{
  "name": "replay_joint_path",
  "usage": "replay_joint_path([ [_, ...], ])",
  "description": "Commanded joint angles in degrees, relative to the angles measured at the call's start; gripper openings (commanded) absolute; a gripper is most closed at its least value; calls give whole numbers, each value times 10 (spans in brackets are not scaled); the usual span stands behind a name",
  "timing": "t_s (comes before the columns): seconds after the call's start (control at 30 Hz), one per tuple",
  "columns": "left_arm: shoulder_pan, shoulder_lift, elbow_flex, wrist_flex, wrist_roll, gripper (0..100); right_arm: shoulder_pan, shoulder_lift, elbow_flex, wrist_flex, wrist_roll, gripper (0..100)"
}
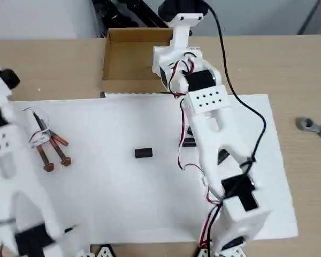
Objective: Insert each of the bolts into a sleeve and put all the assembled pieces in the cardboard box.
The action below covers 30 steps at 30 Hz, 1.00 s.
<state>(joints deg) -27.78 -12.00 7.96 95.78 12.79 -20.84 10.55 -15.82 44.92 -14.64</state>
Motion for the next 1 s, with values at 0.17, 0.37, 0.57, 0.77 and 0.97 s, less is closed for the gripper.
replay_joint_path([
  [0.17, -4, 188, -160, -3, 27, 90, -3, -137, -30, 189, -5, 12],
  [0.37, -52, 238, -243, 0, 123, 93, -1, -206, -28, 325, -5, 12],
  [0.57, -117, 284, -273, -3, 117, 94, 1, -234, -28, 391, -6, 13],
  [0.77, -117, 358, -348, -7, 115, 94, 0, -233, -27, 387, -6, 13],
  [0.97, -112, 433, -442, -4, 171, 94, -1, -233, -27, 389, -6, 13],
])
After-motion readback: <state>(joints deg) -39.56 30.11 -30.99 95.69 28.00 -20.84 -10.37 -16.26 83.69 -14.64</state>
